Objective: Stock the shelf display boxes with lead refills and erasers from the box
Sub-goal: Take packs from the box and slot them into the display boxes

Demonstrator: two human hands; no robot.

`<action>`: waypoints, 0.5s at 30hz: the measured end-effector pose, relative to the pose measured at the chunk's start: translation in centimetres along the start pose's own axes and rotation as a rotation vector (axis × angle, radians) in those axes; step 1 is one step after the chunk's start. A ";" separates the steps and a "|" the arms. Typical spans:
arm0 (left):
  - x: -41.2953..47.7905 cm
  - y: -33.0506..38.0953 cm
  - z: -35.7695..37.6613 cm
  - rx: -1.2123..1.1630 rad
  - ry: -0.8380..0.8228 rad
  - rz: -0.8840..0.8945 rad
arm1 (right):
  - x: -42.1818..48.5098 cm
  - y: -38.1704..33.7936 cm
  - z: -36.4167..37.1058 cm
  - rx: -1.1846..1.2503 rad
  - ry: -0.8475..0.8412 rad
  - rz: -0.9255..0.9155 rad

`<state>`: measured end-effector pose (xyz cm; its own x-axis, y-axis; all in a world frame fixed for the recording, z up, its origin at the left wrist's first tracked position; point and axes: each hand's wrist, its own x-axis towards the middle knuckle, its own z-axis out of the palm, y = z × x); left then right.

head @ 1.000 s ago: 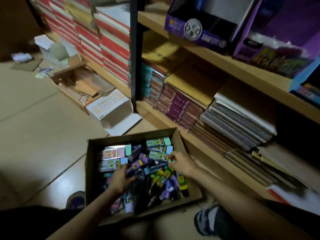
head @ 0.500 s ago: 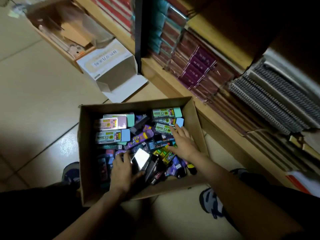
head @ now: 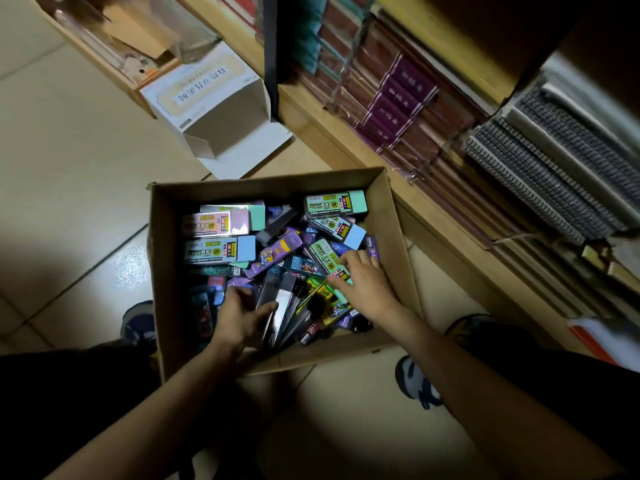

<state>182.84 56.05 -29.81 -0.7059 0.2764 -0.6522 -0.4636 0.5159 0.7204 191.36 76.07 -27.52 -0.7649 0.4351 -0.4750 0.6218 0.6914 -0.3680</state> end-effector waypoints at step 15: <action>-0.3 -1.6 0.3 -0.094 -0.344 -0.102 | -1.1 -1.1 1.3 0.140 -0.023 0.291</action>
<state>183.98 55.42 -30.78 -0.4396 0.4915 -0.7518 -0.5807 0.4830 0.6553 191.73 74.06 -27.60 -0.5488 0.5886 -0.5937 0.8321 0.4530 -0.3201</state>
